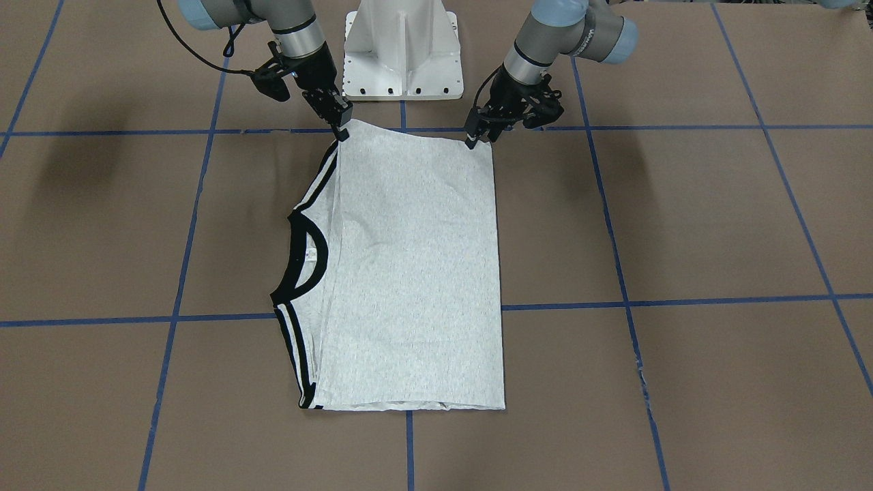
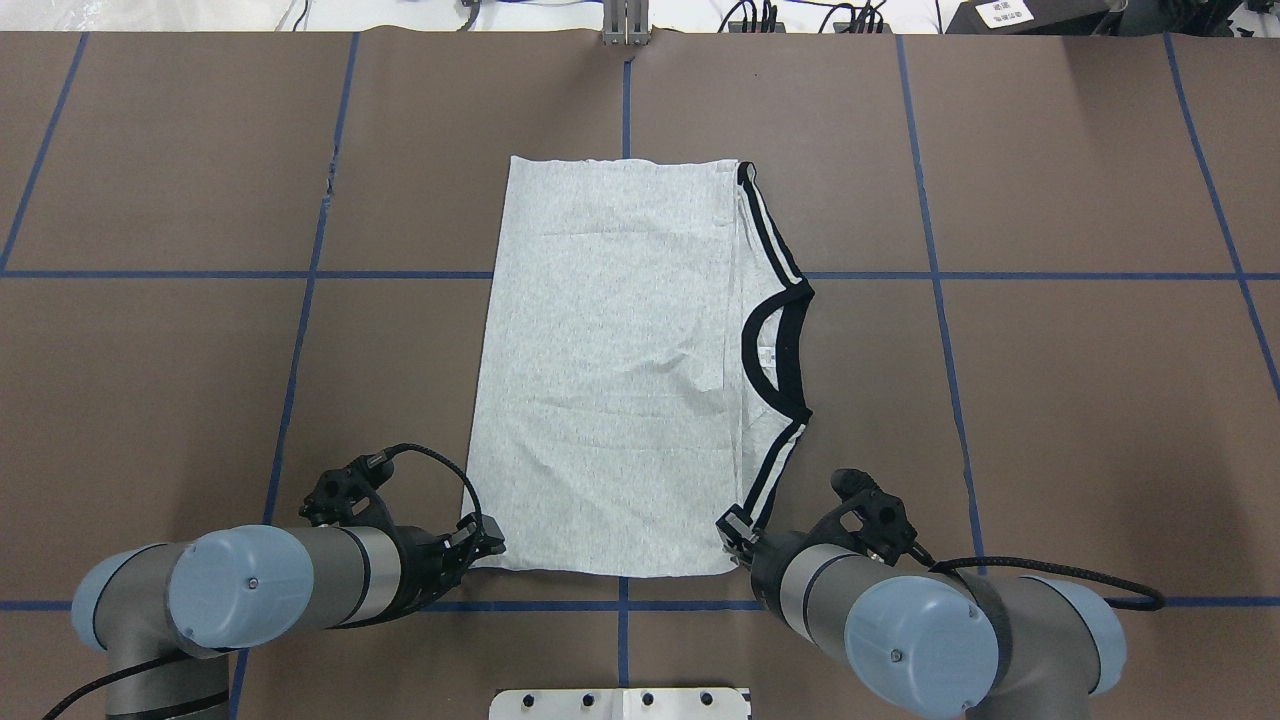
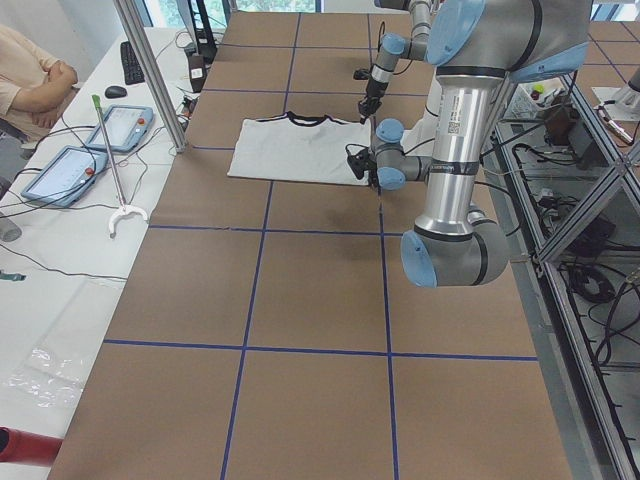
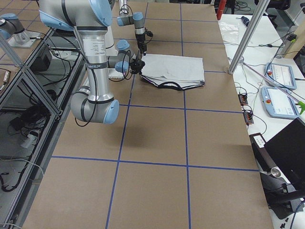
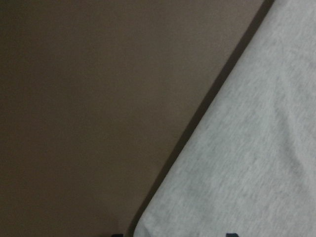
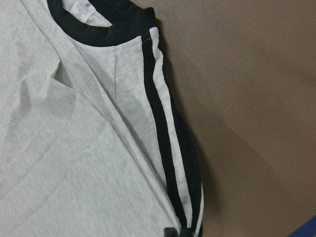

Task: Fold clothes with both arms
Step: 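Move the left gripper to the shirt corner nearest the robot beside the right gripper, then grasp the near edge of the folded shirt with both grippers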

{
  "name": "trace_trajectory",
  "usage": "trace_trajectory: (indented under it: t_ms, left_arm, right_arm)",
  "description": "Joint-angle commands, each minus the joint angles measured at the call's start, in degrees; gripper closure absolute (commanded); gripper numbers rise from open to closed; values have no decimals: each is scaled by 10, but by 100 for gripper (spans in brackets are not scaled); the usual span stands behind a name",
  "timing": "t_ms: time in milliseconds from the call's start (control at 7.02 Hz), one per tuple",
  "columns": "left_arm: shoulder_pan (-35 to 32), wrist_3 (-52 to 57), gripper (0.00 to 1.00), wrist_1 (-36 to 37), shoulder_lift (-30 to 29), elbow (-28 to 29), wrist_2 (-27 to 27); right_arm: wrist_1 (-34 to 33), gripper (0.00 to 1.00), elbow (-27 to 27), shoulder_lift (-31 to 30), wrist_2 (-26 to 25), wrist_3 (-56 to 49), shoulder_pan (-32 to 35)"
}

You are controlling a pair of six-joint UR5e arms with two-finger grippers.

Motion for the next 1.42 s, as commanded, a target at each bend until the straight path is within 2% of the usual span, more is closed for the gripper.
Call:
trace_trajectory:
  t_ms: [0,142,427,570,712,1282]
  left_arm:
    - [-4,-1,70,7,4,-18,1]
    - [-1,0,67,31,-1,-18,1]
    - [1,0,32,39,2,-18,2]
    - [2,-1,27,41,-1,-18,1]
    - [2,-2,24,42,-2,-18,0]
    - [-2,5,27,42,-2,-10,1]
  right_arm:
    - [0,100,4,0,0,0,1]
    - [0,100,4,0,0,0,1]
    - [0,100,3,0,-1,0,1]
    - [0,100,3,0,-1,0,1]
    - [0,100,3,-4,-2,0,0]
    - [0,100,3,-6,-3,0,0]
